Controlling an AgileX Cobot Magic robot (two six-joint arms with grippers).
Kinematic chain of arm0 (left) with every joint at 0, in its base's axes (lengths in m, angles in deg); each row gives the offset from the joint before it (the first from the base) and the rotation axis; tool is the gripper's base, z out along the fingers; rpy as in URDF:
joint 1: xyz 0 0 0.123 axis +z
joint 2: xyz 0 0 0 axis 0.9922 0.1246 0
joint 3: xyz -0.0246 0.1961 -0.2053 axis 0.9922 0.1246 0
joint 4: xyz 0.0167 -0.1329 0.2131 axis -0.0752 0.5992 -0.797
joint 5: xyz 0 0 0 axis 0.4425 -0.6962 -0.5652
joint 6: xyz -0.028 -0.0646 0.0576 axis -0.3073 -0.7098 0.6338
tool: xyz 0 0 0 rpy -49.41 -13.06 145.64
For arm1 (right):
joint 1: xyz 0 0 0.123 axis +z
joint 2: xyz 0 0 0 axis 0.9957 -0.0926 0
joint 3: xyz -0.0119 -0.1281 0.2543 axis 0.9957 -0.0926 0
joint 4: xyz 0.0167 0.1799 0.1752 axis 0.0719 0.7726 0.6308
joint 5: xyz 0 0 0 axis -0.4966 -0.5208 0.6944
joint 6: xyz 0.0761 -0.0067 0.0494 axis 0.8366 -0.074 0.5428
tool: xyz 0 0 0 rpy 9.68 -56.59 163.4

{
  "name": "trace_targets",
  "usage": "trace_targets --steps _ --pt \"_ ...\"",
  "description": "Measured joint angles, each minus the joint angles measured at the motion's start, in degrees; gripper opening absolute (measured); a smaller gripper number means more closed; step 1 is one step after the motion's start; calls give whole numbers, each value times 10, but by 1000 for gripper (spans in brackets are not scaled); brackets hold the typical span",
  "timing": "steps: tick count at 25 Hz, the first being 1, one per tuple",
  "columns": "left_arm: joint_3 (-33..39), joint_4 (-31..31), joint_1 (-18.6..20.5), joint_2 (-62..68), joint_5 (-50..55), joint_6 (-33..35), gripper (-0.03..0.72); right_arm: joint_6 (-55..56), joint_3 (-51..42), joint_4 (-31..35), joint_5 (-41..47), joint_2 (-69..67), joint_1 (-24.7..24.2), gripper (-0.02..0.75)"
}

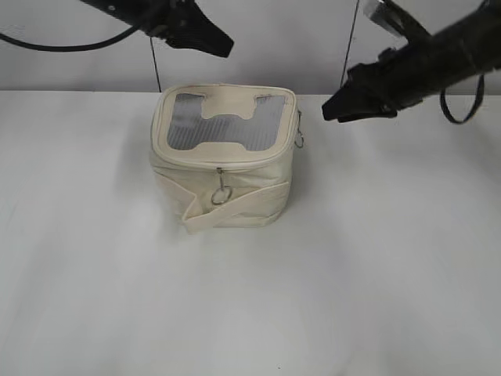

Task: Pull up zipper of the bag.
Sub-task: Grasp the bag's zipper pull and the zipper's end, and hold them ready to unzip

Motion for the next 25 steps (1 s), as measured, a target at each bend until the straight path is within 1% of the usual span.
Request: trace_targets --steps 1,2,3,4,5,6,7,9,11,15,17,18,19,20,21,22,23,25 --pt "-37 -19 -10 21 6 -6 463 -53 -65 45 -69 37 2 284" --pt "-65 -33 -19 41 12 -13 463 -128 -132 115 -120 70 4 284" --pt "-94 -44 -26 56 19 -18 463 -213 -185 192 -149 96 8 284" --pt "-119 -48 -33 74 26 -22 463 -295 -225 263 -168 110 10 290" --pt "-140 -50 -39 91 32 -26 463 -352 -249 312 -170 120 11 306" --pt "-153 -52 -42 106 38 -28 463 -402 -269 355 -165 123 12 327" --pt "-166 -54 -44 117 42 -29 463 -433 -281 383 -159 123 13 358" --pt "-179 -58 -44 137 47 -30 463 -461 -289 407 -142 120 13 418" --pt "-183 -63 -44 149 49 -31 463 -472 -290 417 -132 118 13 456" --pt "-184 -69 -43 159 51 -32 463 -482 -290 424 -125 105 13 475" --pt "-184 -75 -43 164 51 -34 439 -488 -290 425 -125 94 13 475" --pt "-184 -80 -43 164 51 -38 400 -496 -290 425 -124 88 13 475" --pt "-185 -85 -43 164 53 -41 340 -504 -290 425 -124 82 13 475" --pt "-186 -88 -45 164 56 -42 274 -519 -290 428 -124 77 14 475" --pt "-188 -91 -45 164 58 -43 185 -539 -291 433 -124 74 16 475" --pt "-188 -92 -45 164 62 -43 115 -557 -291 440 -124 72 19 476" --pt "-188 -93 -46 164 64 -43 80 -581 -291 452 -125 70 21 475" --pt "-188 -92 -46 164 65 -43 53 -629 -291 477 -127 70 27 475"
